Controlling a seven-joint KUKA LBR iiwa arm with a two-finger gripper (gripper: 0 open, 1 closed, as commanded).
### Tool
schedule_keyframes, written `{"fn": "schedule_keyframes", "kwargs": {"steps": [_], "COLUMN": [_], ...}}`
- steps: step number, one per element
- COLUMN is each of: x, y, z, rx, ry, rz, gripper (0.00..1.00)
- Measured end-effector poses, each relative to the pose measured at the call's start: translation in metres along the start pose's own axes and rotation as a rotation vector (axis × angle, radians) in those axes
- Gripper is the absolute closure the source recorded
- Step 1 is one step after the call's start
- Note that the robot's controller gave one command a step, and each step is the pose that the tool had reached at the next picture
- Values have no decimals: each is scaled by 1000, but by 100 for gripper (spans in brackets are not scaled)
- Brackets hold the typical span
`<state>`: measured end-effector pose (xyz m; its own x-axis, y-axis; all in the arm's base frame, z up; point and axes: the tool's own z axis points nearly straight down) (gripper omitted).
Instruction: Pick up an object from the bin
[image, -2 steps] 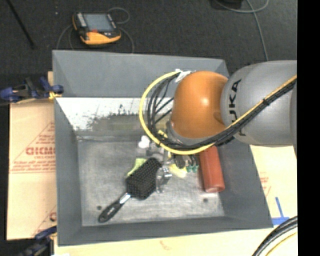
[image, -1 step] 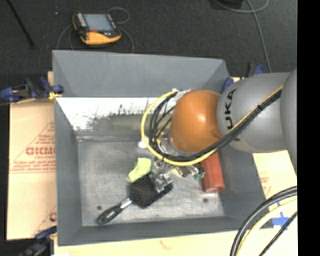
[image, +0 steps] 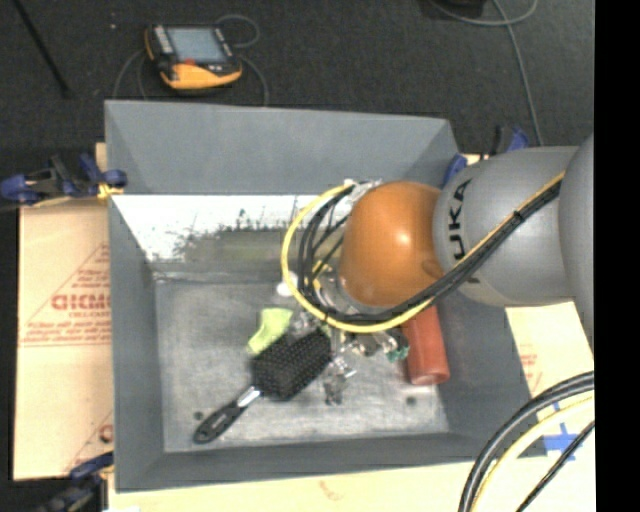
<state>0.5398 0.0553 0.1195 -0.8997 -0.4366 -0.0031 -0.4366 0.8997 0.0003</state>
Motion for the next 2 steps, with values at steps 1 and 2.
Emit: {"fn": "schedule_keyframes", "kwargs": {"steps": [1, 2], "x": [-1, 0], "y": [0, 0], "z": [0, 0], "rx": [0, -1], "ry": [-2, 0], "rz": [2, 2], "gripper": [100, 0]}}
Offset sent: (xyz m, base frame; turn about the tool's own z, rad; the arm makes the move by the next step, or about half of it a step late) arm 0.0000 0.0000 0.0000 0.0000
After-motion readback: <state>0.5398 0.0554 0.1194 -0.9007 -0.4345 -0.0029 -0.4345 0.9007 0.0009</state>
